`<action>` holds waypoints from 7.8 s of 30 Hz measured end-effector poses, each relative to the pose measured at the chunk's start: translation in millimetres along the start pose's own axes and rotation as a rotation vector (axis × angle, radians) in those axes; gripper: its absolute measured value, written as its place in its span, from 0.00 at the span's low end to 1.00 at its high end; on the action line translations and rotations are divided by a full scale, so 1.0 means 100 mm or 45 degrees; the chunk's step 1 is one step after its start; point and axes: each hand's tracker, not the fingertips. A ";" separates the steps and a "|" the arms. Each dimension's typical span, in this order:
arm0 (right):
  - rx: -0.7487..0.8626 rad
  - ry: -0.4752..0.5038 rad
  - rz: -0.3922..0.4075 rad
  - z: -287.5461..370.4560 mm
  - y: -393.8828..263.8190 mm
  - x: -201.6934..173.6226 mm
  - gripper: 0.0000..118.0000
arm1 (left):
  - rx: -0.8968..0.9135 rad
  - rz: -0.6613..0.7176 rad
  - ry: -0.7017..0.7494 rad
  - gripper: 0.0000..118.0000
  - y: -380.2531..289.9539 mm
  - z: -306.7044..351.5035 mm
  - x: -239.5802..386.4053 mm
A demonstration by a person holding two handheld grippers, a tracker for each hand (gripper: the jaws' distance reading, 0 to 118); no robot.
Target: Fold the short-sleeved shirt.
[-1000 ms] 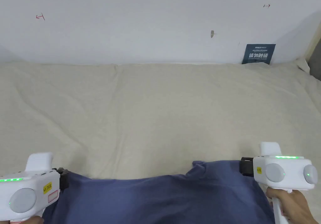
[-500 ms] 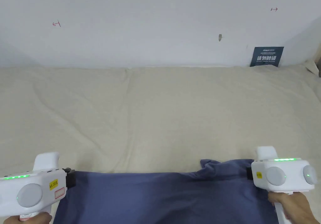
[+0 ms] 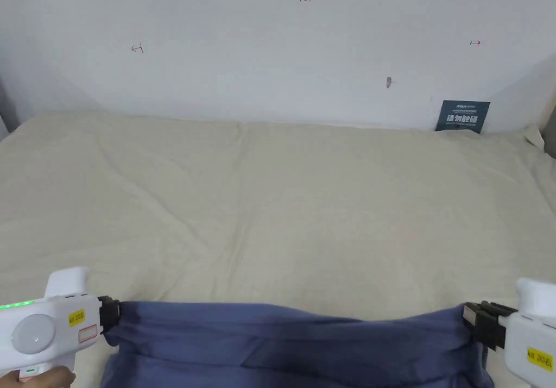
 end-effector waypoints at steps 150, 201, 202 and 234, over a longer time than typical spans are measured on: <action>0.497 -0.275 0.156 0.73 -0.29 -0.77 0.00 | 0.173 -0.026 -0.331 0.10 -0.61 0.41 1.03; 0.415 -0.258 0.178 0.59 -0.35 -0.88 0.00 | -0.418 0.423 -0.629 0.86 -0.90 -0.63 -0.13; 0.410 -0.260 0.178 0.58 -0.35 -0.87 0.00 | -0.425 0.405 -0.621 0.75 -0.93 -0.69 -0.13; 0.471 -0.232 0.180 0.78 -0.27 -0.78 0.00 | -0.095 -0.142 -0.353 0.09 -0.39 0.71 0.43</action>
